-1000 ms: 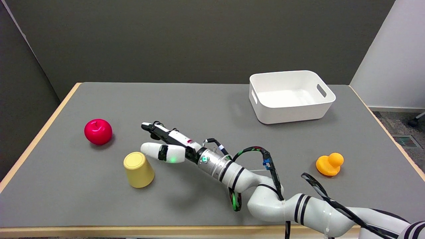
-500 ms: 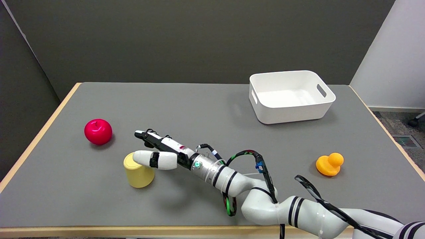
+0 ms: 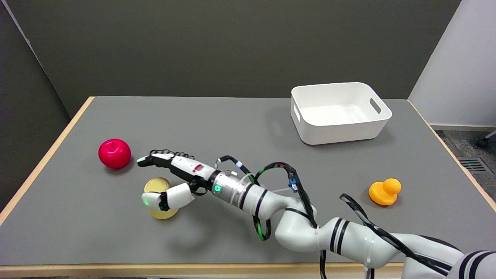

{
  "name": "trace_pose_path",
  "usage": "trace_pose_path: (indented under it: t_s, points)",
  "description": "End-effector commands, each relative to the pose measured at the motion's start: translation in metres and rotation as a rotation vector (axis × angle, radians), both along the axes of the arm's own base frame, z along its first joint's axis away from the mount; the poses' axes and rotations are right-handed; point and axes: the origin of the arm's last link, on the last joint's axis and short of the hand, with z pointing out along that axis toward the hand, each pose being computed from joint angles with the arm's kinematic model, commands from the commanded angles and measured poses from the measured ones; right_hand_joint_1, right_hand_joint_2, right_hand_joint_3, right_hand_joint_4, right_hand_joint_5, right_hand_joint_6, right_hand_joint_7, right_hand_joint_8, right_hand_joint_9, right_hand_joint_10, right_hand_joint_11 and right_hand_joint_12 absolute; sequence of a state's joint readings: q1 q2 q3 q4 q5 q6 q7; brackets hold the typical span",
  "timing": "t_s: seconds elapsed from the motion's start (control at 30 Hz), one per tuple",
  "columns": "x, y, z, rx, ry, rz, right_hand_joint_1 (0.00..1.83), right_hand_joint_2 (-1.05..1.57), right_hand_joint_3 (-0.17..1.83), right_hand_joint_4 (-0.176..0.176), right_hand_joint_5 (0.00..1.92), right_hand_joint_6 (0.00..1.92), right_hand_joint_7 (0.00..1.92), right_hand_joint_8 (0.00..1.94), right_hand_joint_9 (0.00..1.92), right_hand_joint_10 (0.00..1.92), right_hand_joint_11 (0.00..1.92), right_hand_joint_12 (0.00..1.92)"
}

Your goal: Pick up the cup.

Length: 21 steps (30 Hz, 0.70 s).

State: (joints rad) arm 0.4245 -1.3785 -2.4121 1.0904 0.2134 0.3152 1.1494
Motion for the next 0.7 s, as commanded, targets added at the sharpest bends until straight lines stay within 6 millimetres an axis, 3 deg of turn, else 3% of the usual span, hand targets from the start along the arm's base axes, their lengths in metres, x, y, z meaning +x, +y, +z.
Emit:
trace_pose_path:
  t_s: [0.03, 0.33, 0.7]
  points:
    - [0.043, -0.011, -0.022, 0.072, 0.327, 0.318, 0.58, 0.62, 0.83, -0.105, 0.22, 0.43, 0.21, 0.29, 0.0, 0.57, 0.0, 0.67]
    - [0.028, -0.01, -0.018, 0.063, 0.33, 0.261, 0.56, 0.62, 0.82, -0.104, 0.21, 0.41, 0.2, 0.29, 0.0, 0.57, 0.0, 0.68]
    - [0.001, -0.014, -0.006, 0.039, 0.403, 0.191, 0.68, 0.62, 0.87, -0.073, 0.2, 0.4, 0.19, 0.29, 0.0, 0.57, 0.0, 0.73]
